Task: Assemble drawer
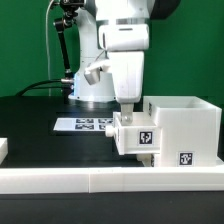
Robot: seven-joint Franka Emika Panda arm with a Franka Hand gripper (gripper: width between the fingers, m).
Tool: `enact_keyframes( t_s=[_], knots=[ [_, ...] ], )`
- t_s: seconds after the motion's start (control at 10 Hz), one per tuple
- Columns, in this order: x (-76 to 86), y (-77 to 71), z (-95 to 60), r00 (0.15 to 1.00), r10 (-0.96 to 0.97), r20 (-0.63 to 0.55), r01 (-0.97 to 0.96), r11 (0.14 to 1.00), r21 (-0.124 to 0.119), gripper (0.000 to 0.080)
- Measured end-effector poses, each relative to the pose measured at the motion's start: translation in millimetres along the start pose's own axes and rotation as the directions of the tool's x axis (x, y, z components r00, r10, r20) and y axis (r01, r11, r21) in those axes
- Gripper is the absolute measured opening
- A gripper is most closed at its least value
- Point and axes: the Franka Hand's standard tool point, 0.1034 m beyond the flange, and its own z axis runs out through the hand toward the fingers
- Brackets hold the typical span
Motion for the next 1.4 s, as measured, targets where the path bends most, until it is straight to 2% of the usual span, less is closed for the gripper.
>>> enact_keyframes(
  t_s=[0.2, 0.3, 0.4, 0.7, 0.8, 0.9, 1.2, 1.3, 1.4],
  knots=[
    [-13.9, 2.1, -12.1, 1.000, 0.001, 0.012, -0.001, 1.000, 0.001, 0.0649],
    [-25.2, 7.9, -18.3, 1.000, -0.005, 0.018, 0.005, 1.000, 0.008, 0.0649],
    [-32.3, 12.1, -20.8, 1.000, 0.004, 0.019, -0.005, 1.000, 0.004, 0.0649],
    [-36.2, 10.0, -17.7, 1.000, -0.002, 0.016, 0.002, 1.000, 0.011, 0.0649],
    [-36.8, 9.0, -14.5, 1.000, -0.010, 0.014, 0.010, 1.000, 0.014, 0.0649],
    [-44.1, 8.0, -3.9, 0.999, -0.050, -0.006, 0.051, 0.999, 0.019, 0.0649],
    [-59.0, 19.4, 10.2, 0.988, -0.079, -0.130, 0.083, 0.996, 0.021, 0.0649],
    [-61.0, 20.2, 18.5, 0.985, -0.069, -0.160, 0.073, 0.997, 0.024, 0.0649],
    [-53.3, 24.8, 20.8, 0.987, -0.045, -0.156, 0.050, 0.998, 0.028, 0.0649]
  ],
)
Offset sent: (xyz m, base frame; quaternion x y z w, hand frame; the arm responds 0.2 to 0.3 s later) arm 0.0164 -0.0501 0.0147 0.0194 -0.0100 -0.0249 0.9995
